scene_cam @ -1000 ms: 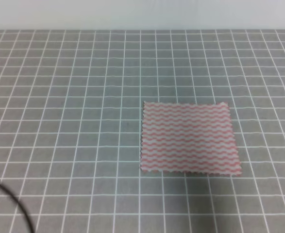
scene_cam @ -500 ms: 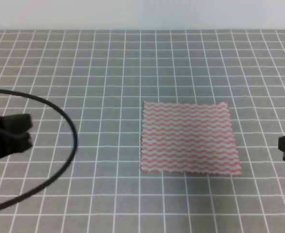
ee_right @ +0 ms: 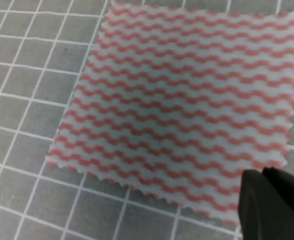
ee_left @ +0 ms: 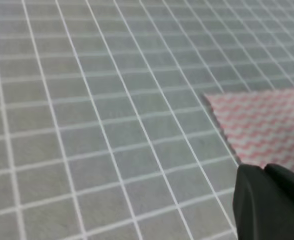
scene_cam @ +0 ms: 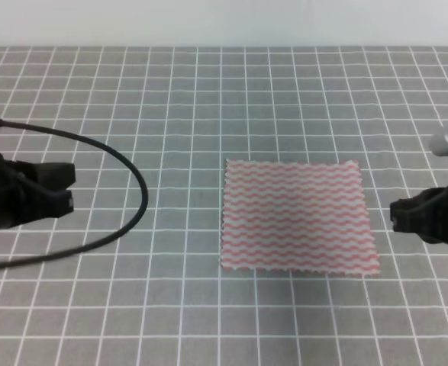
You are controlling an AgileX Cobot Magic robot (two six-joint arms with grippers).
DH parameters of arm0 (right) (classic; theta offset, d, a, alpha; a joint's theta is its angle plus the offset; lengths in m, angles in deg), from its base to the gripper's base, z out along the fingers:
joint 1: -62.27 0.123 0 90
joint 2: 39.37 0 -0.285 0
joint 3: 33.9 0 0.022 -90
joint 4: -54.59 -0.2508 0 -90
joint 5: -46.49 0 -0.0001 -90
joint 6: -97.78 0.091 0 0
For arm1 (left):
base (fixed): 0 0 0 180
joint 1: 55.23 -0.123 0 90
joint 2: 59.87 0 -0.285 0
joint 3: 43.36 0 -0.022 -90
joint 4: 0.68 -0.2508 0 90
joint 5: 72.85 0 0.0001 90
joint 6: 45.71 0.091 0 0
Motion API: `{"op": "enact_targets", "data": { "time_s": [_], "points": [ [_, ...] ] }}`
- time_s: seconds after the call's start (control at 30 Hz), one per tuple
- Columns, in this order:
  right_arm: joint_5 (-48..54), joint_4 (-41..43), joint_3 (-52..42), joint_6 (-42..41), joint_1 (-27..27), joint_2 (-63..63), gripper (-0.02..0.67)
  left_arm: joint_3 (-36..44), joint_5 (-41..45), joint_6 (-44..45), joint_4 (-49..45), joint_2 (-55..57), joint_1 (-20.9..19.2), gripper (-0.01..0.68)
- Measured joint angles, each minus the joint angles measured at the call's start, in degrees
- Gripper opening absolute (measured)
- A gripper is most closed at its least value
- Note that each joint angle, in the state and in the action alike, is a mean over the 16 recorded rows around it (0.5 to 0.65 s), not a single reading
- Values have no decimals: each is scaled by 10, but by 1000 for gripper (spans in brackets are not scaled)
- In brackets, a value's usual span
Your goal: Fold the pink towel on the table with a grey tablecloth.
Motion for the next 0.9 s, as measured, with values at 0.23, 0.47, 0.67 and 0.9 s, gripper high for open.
{"op": "enact_targets", "data": {
  "time_s": [0.23,0.47,0.67,0.9],
  "points": [
    [53,138,52,122,29,-53,-17,-15,-15,71,43,64,37,-3],
    [115,277,99,248,33,-113,-12,-20,-27,184,135,106,78,-3],
    [137,322,126,293,34,-163,17,-22,-27,269,208,126,93,-3],
    [135,309,144,303,34,-213,138,-24,-25,307,232,146,94,-3]
  ]
}}
